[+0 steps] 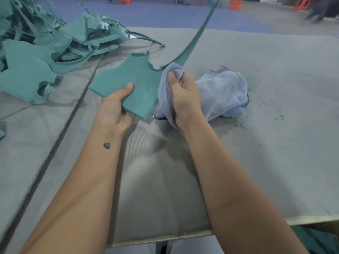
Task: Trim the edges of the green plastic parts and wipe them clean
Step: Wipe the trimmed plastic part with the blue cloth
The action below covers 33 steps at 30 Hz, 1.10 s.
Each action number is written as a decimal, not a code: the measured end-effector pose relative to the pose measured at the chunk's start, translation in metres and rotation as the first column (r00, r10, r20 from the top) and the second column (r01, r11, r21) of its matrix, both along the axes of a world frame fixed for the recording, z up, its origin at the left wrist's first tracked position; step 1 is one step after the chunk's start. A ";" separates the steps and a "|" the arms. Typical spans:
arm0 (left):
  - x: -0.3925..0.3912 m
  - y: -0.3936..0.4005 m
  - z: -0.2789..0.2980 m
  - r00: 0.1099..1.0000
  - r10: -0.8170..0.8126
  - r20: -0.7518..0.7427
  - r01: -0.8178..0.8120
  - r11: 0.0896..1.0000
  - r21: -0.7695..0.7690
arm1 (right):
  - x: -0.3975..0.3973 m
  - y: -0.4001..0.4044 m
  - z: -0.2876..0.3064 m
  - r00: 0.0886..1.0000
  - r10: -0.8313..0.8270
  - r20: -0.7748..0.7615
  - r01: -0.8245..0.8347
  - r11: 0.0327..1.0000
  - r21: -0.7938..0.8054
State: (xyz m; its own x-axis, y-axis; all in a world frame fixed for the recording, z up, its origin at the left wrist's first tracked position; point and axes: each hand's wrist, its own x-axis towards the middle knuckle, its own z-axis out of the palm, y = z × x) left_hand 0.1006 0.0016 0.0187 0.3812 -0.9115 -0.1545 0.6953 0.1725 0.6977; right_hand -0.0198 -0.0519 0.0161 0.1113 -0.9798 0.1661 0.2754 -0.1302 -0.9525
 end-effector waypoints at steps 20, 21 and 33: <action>-0.003 0.011 -0.011 -0.081 0.087 0.993 0.175 0.982 -0.071 | -0.012 -0.011 0.004 0.927 -0.326 -0.185 0.342 0.938 0.059; -0.002 0.010 -0.012 -0.140 0.068 0.988 0.186 0.982 -0.042 | -0.013 -0.011 0.004 0.934 -0.318 -0.162 0.333 0.940 0.071; -0.015 0.000 0.000 0.932 0.303 0.197 -0.270 0.946 -0.180 | -0.020 0.003 0.017 0.948 -0.296 0.119 0.276 0.947 0.162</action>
